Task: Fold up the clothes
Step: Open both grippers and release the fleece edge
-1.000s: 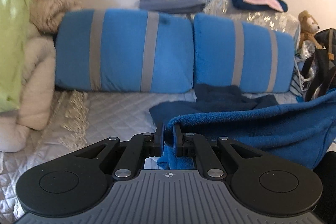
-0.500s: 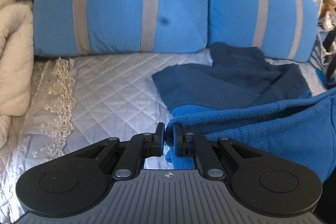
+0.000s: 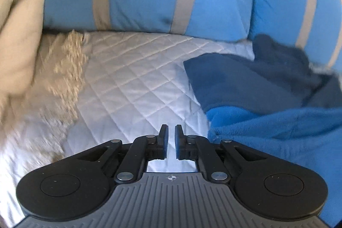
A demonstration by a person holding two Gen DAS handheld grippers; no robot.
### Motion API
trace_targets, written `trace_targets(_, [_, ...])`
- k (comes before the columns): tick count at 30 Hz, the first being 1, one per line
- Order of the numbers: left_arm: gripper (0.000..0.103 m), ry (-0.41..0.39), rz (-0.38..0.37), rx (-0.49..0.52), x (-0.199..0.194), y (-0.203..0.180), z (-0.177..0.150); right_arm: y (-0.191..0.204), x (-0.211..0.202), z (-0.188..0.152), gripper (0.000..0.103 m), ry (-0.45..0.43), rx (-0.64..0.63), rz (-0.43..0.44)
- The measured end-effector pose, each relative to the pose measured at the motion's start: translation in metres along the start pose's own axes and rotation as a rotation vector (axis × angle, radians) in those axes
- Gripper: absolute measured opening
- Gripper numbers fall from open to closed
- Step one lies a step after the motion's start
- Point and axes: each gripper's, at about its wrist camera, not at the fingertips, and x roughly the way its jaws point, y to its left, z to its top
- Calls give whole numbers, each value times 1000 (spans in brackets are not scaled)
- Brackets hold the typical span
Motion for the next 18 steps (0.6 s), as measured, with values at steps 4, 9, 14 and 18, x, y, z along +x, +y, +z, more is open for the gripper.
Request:
trace_targets(4, [20,-48,-7,-26,-4,9,-6,4,3,-1,16,-7,-22,-4])
trace_targets(9, [78,-122,-68,-89,-12,24,-14,1,-9,4,71,-60,18,-2])
trace_targets(14, [80,-157,-240,-91,-14,30,-26,-6,-36,9,100,-173,91,37])
trace_targets(18, [83,-174,-379,-51,-7,29,-37,0,-52,7,103,-199,79,50])
